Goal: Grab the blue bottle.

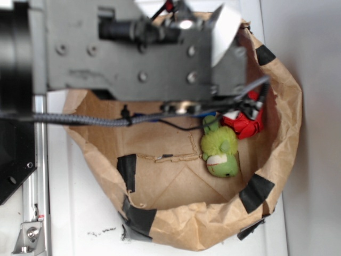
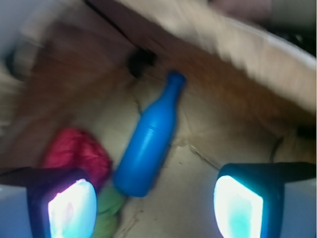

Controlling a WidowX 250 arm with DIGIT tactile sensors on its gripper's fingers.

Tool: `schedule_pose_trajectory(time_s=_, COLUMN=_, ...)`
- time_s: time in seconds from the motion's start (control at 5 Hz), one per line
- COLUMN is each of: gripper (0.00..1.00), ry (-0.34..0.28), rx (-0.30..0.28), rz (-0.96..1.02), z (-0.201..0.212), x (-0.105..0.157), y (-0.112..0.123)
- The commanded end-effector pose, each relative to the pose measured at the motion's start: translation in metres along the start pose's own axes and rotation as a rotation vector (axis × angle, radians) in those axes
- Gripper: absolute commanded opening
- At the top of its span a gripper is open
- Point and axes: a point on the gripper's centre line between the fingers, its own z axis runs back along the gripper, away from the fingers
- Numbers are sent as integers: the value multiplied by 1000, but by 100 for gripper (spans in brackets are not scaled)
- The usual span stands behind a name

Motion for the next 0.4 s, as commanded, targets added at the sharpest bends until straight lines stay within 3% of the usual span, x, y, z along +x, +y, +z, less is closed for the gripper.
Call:
schedule_pose_trajectory(time_s=0.0, gripper=100, ry=18, rx=-60, rz=61, z=-10, x=-23, y=-2)
schedule_pose_trajectory(time_s=0.2, gripper=100, ry=30, rx=-51, rz=107, z=-14, x=-8, y=5)
